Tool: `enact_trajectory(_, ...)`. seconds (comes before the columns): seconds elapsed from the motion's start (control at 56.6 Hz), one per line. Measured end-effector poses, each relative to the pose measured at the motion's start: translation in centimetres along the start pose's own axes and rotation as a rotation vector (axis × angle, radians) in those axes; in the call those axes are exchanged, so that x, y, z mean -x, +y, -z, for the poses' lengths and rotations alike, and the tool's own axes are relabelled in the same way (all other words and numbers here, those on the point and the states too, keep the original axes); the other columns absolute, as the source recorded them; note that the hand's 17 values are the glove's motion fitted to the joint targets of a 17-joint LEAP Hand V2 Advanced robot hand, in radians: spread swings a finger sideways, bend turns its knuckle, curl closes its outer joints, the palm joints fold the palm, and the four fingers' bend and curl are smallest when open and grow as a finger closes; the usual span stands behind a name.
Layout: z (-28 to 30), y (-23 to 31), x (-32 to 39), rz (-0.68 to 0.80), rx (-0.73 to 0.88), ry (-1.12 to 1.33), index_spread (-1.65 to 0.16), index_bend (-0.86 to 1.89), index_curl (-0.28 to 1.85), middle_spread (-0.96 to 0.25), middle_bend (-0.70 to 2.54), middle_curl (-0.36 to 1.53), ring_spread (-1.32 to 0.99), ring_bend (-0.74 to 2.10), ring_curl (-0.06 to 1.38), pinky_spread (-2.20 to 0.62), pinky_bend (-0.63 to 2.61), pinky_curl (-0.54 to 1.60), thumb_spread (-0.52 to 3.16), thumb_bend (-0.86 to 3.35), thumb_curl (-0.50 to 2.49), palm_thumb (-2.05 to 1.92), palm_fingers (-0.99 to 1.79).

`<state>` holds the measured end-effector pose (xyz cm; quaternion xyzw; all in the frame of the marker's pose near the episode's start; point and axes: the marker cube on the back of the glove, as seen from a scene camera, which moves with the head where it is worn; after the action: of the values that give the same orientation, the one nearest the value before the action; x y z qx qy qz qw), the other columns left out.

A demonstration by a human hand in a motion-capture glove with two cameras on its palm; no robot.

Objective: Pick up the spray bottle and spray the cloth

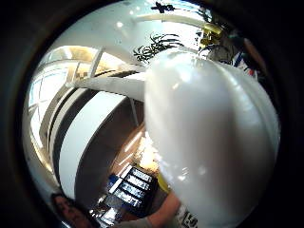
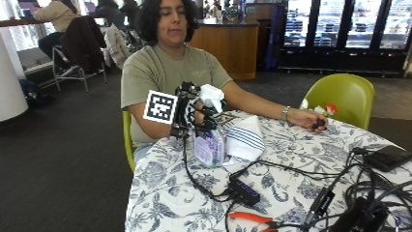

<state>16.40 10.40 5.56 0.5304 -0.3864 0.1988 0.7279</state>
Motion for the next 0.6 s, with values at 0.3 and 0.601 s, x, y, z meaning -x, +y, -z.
enact_trajectory(0.3, 1.5, -0.1, -0.2, -0.056, -0.01, -0.156, -0.24, 0.2, 0.23, -0.09, 0.41, 0.42, -0.16, 0.69, 0.44, -0.16, 0.45, 0.39, 0.7, -0.03, 0.6, 1.04, 1.27)
enact_trajectory(0.601, 6.7, 1.8, 8.6, 0.036, 0.382, 0.005, -0.26, 0.27, 0.39, -0.16, 0.56, 0.51, -0.18, 0.66, 0.46, -0.26, 0.44, 0.41, 0.49, -0.03, 0.67, 1.01, 1.34)
